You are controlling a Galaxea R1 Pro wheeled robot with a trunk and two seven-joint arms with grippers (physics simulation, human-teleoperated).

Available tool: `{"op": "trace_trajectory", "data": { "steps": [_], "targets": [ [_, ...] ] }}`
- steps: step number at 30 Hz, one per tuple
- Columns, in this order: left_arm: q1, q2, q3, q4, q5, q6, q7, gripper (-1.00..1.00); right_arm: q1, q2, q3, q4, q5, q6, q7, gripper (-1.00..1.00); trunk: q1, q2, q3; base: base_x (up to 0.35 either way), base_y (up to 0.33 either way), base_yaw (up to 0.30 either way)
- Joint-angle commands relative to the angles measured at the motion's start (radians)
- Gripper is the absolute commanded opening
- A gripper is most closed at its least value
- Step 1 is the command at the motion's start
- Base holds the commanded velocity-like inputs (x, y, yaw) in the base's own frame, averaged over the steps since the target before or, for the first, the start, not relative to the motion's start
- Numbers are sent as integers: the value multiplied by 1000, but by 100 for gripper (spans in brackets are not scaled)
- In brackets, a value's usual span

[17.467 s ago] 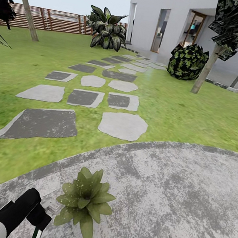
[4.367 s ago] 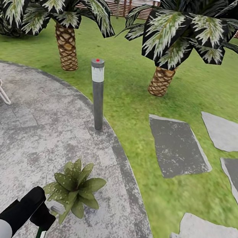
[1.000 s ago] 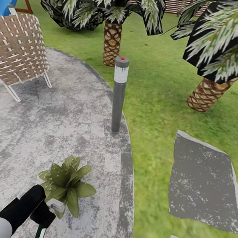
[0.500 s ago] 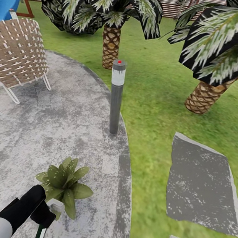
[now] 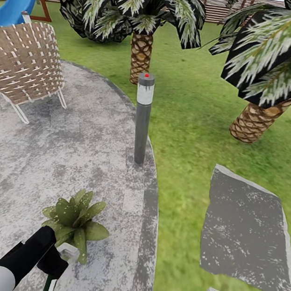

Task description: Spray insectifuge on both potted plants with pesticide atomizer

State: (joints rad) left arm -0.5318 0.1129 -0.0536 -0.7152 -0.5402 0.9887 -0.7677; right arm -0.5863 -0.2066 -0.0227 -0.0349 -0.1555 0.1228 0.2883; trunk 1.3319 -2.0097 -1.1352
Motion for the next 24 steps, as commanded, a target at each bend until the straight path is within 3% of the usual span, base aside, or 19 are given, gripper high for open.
{"op": "trace_trajectory", "data": {
  "steps": [1,8,11,20,24],
  "targets": [
    [-1,0,-3,-1,-10,2,-10,-100,0,0,-2,-2,-9,8,3,100,0,0,-1,0,0,222],
    [-1,-12,-2,-7,-9,3,-10,-100,0,1,-2,-2,-9,8,3,100,0,0,-5,0,0,193],
    [-3,-42,0,-70,-10,4,-10,-100,0,1,-2,-2,-9,8,3,100,0,0,-5,0,0,24],
    [-31,-52,0,-118,-10,7,-12,-100,0,1,-2,-2,-9,8,3,100,0,0,-5,0,0,2],
    [-38,-70,0,-118,-10,7,-12,-100,0,1,-2,-2,-9,8,3,100,0,0,-5,0,-88,0]
  ]
}}
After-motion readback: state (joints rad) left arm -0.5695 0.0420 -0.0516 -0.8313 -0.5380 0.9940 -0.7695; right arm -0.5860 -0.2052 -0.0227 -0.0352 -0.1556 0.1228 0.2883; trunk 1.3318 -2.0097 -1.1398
